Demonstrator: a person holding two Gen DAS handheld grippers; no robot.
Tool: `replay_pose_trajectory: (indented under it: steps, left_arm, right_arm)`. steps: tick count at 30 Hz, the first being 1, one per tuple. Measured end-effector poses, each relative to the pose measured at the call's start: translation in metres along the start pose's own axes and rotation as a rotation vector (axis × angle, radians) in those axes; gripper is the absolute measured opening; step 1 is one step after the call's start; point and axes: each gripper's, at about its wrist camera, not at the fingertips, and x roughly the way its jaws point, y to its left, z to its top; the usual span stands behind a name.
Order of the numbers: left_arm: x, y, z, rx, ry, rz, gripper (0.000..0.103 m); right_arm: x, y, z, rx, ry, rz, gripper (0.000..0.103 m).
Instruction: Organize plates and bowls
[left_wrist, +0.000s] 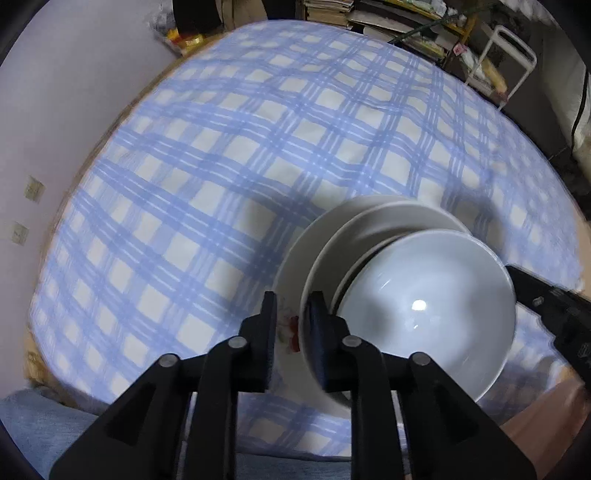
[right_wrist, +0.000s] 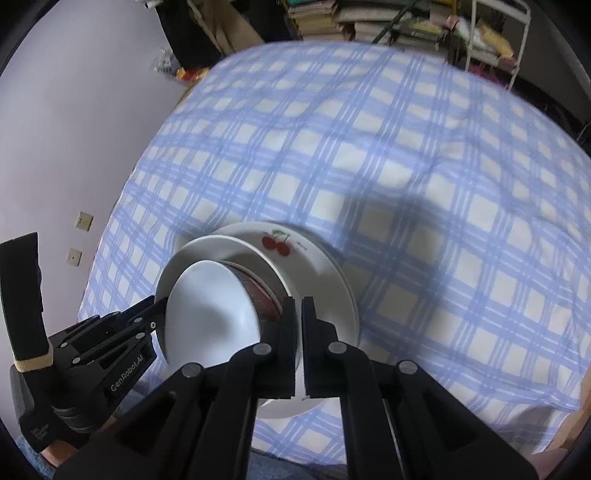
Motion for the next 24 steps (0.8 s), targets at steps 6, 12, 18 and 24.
replay_pose_trajectory:
  steps: [6,12,18,24]
  left_arm:
    - [-0.033,-0.002,-0.008,0.001,-0.102,0.059,0.022]
    - [-0.08,0.005,-0.019,0.008,-0.198,0.062,0.039]
    - [-0.139,0.002,-0.048,0.04,-0.4,0.137,0.062]
    - [-0.19,0.003,-0.092,0.018,-0.614,0.16,0.09]
  right_arm:
    - [-0.031,0.0,-0.015,-0.01,-0.112,-0.015,0.007]
    - [-0.074,-0.002,-0.028,-0.057,-0.262,-0.046,0.012]
    - [-0.123,-0.004,-0.037,-0.068,-0.432,-0.089,0.045]
    - [-0.168,0.0,-0.06,-0.111,-0.623,-0.1,0.068]
